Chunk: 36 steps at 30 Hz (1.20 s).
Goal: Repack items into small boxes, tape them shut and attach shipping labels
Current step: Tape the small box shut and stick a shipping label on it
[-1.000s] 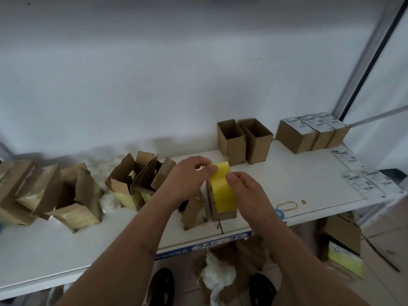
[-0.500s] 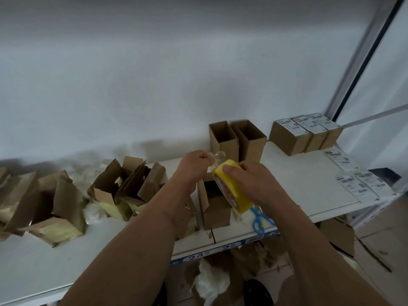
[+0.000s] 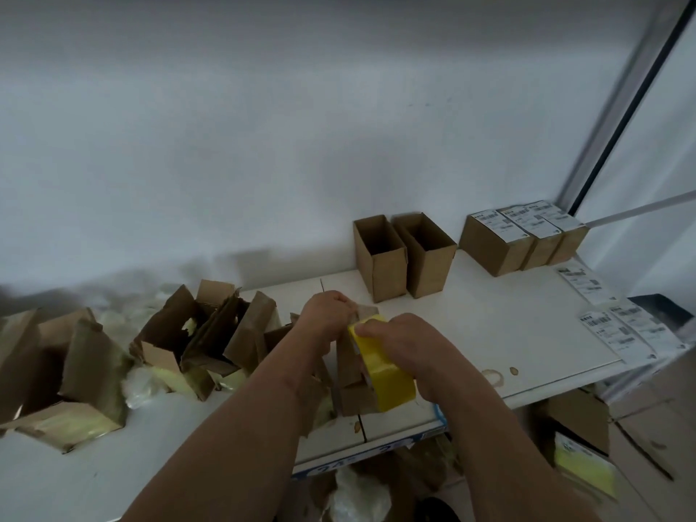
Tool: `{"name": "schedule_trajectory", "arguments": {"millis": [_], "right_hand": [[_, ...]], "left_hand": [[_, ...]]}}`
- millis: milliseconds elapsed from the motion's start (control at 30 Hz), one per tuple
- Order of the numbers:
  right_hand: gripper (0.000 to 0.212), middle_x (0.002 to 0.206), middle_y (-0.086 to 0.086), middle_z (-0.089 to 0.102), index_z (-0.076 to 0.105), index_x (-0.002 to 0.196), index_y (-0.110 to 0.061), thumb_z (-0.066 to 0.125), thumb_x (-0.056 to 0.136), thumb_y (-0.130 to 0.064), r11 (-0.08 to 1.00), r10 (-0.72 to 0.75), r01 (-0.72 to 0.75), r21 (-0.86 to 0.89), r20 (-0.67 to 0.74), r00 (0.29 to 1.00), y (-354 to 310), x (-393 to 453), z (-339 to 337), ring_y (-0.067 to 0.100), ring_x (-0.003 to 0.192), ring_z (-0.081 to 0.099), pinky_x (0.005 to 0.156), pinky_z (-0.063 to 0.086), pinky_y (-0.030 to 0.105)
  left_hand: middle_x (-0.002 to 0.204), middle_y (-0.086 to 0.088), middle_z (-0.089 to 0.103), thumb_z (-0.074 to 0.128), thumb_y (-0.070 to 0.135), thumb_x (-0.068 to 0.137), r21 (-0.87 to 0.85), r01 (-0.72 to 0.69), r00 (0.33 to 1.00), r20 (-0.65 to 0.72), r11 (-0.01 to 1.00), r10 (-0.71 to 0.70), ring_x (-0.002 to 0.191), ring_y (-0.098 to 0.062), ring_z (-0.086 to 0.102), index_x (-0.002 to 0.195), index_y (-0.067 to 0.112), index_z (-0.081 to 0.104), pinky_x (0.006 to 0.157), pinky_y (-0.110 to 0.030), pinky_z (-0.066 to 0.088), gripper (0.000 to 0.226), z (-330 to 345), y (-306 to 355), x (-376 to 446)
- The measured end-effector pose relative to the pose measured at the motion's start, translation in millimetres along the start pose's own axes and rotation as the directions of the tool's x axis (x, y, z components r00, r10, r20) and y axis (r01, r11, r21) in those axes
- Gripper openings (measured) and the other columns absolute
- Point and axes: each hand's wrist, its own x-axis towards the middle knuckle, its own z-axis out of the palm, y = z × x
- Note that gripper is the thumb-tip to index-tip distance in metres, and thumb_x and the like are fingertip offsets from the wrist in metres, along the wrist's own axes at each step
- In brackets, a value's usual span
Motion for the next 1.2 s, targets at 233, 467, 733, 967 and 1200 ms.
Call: {"name": "schedule_trajectory", "arguments": {"millis": [233, 467, 733, 967, 1200], "right_hand": [[0.065, 0.111, 0.010, 0.057, 0.053, 0.122, -0.010, 0.052, 0.088, -0.065, 0.998, 0.066, -0.065, 0.016, -0.076, 0.995, 9, 7, 5, 0.025, 0.096, 0.057, 0.071, 0.041, 0.031], [0.060, 0.102, 0.008, 0.060, 0.049, 0.125, -0.012, 0.060, 0.088, -0.058, 0.988, 0.124, -0.120, 0.096, -0.032, 0.992, -7, 24, -9, 0.024, 0.087, 0.060, 0.076, 0.050, 0.036], [0.061, 0.107, 0.014, 0.070, 0.058, 0.120, -0.004, 0.070, 0.081, -0.049, 0.942, 0.091, -0.096, 0.322, 0.030, 0.995, -5, 20, 12, 0.030, 0.096, 0.068, 0.092, 0.054, 0.048], [0.055, 0.111, 0.008, 0.051, 0.048, 0.111, -0.009, 0.058, 0.089, -0.058, 0.998, 0.065, -0.068, -0.014, -0.160, 0.985, -17, 21, -7, 0.025, 0.098, 0.050, 0.080, 0.040, 0.036], [0.066, 0.120, 0.009, 0.056, 0.048, 0.125, -0.009, 0.068, 0.083, -0.056, 0.981, 0.113, -0.108, 0.164, -0.025, 0.993, -16, 15, -3, 0.028, 0.105, 0.057, 0.094, 0.049, 0.044]], "left_hand": [[0.093, -0.009, 0.067, 0.055, 0.006, 0.092, 0.049, -0.046, 0.999, 0.005, 0.998, 0.046, 0.077, -0.022, 0.066, 0.086, 0.011, 0.063, 0.067, -0.036, 0.061, 0.011, 5, 6, 22], [0.098, -0.007, 0.067, 0.055, 0.008, 0.089, 0.244, -0.067, 0.998, 0.019, 0.968, 0.064, 0.088, -0.023, 0.064, 0.095, 0.007, 0.064, 0.075, -0.037, 0.059, 0.011, 15, -6, 40], [0.102, -0.014, 0.069, 0.056, 0.011, 0.092, 0.265, -0.079, 0.997, 0.044, 0.961, 0.069, 0.086, -0.024, 0.063, 0.103, 0.004, 0.065, 0.080, -0.038, 0.057, 0.016, 13, -9, 49], [0.114, -0.012, 0.059, 0.062, 0.019, 0.090, 0.293, -0.028, 0.999, -0.012, 0.956, 0.033, 0.101, -0.024, 0.061, 0.117, 0.002, 0.063, 0.087, -0.035, 0.055, 0.031, 10, -14, 46], [0.121, -0.014, 0.059, 0.049, 0.016, 0.097, 0.481, -0.074, 0.993, -0.047, 0.874, 0.110, 0.111, -0.028, 0.057, 0.112, 0.000, 0.063, 0.084, -0.030, 0.045, 0.025, 9, -16, 46]]}}
